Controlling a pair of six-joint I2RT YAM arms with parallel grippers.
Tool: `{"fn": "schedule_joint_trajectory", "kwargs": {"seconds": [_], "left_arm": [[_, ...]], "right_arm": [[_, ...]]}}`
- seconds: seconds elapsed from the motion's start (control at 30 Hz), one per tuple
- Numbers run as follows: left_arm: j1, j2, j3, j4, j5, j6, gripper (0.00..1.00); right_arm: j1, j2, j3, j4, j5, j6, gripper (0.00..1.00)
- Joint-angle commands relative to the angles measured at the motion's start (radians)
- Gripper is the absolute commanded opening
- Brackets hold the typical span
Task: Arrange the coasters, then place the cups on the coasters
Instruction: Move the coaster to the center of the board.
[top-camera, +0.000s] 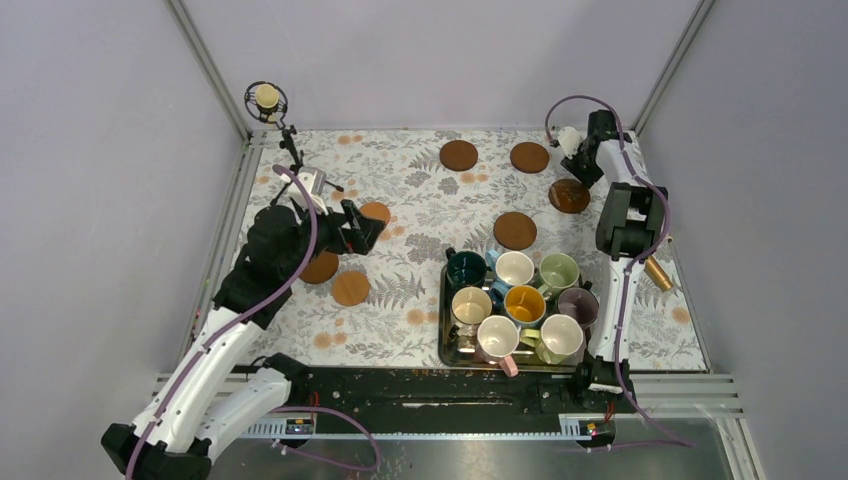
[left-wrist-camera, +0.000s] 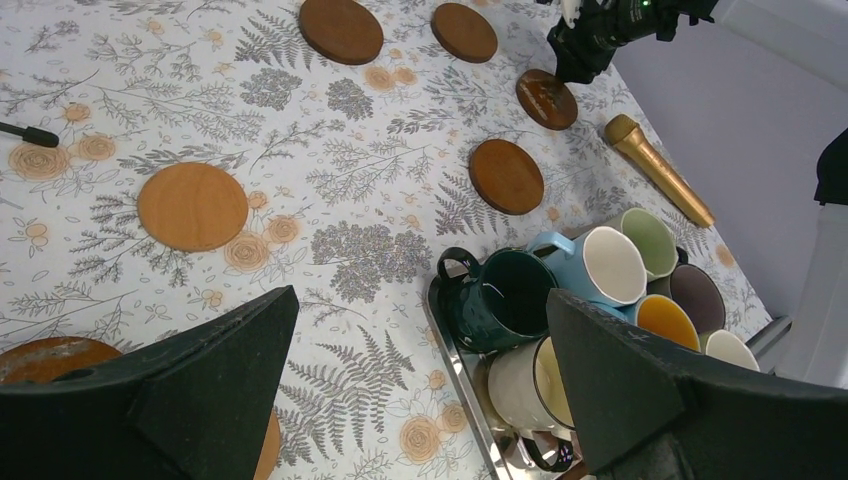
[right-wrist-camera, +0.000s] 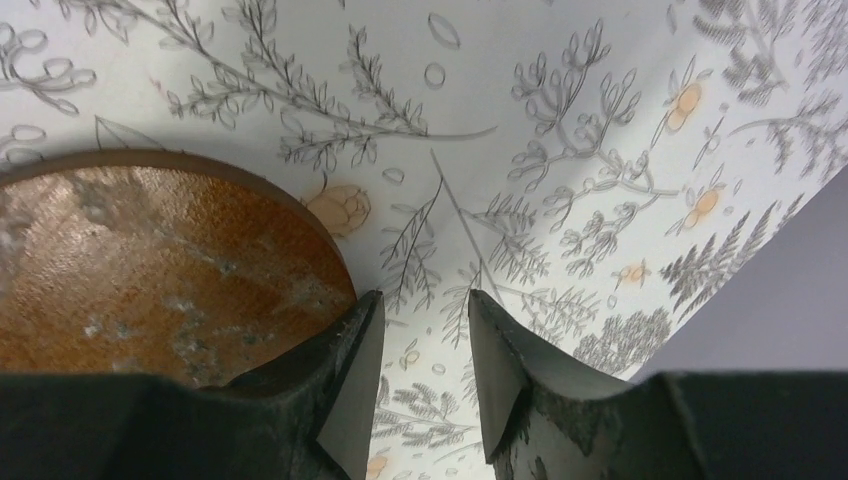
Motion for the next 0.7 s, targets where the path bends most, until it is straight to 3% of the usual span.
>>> {"fn": "schedule_joint_trajectory", "kwargs": {"seconds": [0.0, 0.27, 0.67], "left_arm": [[-0.012, -0.025, 0.026, 0.044, -0.002, 0.014, 0.99], [-0.028, -0.049, 0.02, 0.049, -0.013, 0.017, 0.99], [-0.031, -0.068, 0.017, 0.049, -0.02, 0.019, 0.99]], "right_arm": [[-0.002, -0.078, 0.0, -0.106, 0.121, 0.1, 0.45], [0.002, -0.13, -0.04, -0.155, 0.007, 0.278, 0.44], [0.073, -0.094, 0.007, -0.218, 0.018, 0.343, 0.45]]}}
